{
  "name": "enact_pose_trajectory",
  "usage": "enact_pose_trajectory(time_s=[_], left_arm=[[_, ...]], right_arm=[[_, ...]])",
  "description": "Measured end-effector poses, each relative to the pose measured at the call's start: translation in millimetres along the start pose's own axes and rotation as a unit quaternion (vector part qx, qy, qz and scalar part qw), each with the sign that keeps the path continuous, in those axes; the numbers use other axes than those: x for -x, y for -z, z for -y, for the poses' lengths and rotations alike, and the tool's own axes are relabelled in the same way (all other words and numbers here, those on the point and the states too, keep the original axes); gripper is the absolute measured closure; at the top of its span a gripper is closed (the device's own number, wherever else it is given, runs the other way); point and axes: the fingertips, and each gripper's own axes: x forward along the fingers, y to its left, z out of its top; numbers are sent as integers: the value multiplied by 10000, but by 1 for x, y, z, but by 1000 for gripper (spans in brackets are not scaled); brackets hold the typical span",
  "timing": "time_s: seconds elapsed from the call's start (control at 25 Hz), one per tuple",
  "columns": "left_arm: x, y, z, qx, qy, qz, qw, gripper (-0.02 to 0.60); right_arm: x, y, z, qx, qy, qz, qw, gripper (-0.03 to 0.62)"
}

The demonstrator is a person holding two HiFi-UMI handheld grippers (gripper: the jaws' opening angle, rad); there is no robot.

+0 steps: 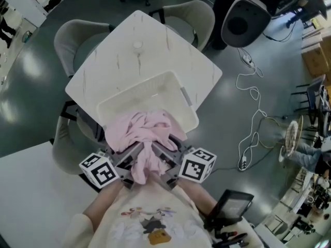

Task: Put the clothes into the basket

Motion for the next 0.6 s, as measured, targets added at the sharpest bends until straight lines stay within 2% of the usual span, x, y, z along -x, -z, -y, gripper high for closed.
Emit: enact_pose_trajectory(time_s=[0.6], left_arm=[[-27,-24,-30,239,-204,307,9990,109]], right_arm=[[-33,-26,24,183,147,-405,9989,313]])
